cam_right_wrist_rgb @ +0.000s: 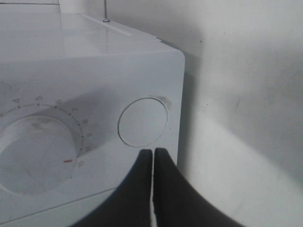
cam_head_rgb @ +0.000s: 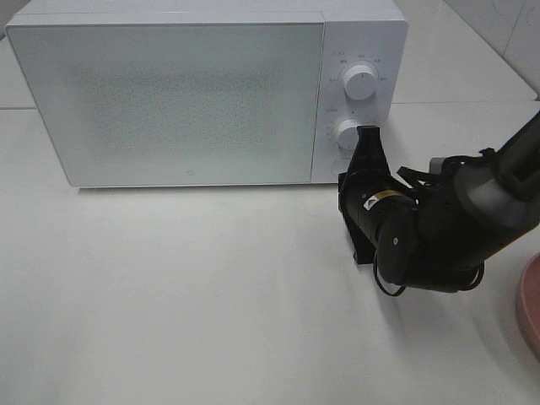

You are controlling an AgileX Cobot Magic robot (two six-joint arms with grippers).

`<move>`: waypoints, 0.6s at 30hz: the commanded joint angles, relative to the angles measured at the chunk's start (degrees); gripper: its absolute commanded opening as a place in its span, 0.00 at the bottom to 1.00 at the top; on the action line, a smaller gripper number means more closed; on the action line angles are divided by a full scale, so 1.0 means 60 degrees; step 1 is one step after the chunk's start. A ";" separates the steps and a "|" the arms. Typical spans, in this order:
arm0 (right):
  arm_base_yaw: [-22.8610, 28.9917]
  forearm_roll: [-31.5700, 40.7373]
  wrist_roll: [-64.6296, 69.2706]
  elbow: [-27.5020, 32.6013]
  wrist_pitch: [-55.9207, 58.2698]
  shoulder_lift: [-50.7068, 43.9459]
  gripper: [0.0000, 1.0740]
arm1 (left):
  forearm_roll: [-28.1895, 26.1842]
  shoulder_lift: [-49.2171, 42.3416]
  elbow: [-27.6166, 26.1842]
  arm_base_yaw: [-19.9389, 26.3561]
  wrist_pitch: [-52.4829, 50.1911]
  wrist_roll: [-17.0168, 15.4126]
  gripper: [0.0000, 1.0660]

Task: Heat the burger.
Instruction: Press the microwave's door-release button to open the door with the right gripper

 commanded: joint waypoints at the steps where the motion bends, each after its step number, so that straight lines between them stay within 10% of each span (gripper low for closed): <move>1: -0.0229 -0.0439 0.0134 -0.0277 0.0115 0.0057 0.00 | -0.0067 -0.0153 0.0038 0.0000 -0.0095 -0.0038 0.92; 18: -0.0630 -0.0382 0.0191 -0.1050 0.0181 0.0668 0.00 | -0.0067 -0.0153 0.0038 0.0000 -0.0095 -0.0038 0.92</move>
